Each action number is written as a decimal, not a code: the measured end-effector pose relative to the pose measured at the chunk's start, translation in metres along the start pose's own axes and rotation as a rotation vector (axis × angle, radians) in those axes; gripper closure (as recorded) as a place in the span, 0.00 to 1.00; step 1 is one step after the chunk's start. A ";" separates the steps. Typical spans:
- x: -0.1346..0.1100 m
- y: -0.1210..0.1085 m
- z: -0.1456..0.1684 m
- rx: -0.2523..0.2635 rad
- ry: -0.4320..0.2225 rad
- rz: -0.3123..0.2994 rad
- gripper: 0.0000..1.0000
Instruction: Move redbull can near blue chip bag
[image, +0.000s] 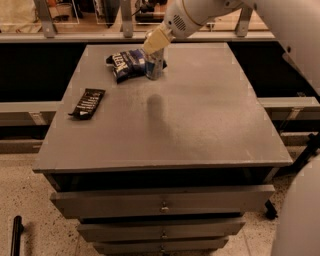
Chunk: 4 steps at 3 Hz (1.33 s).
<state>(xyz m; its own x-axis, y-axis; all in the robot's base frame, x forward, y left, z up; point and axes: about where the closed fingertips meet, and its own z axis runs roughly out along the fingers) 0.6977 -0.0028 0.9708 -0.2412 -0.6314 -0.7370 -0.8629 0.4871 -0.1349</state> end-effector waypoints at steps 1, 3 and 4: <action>-0.012 -0.011 0.005 0.010 0.010 0.036 1.00; -0.006 -0.014 0.027 0.003 0.106 0.097 1.00; 0.001 -0.011 0.037 -0.008 0.088 0.112 0.85</action>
Offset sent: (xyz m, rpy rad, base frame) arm 0.0319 0.0147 0.0014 -0.0797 0.1229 -0.0963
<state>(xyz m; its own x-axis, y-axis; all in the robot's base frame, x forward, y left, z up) 0.7230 0.0137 0.9472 -0.3738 -0.6241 -0.6861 -0.8319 0.5527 -0.0495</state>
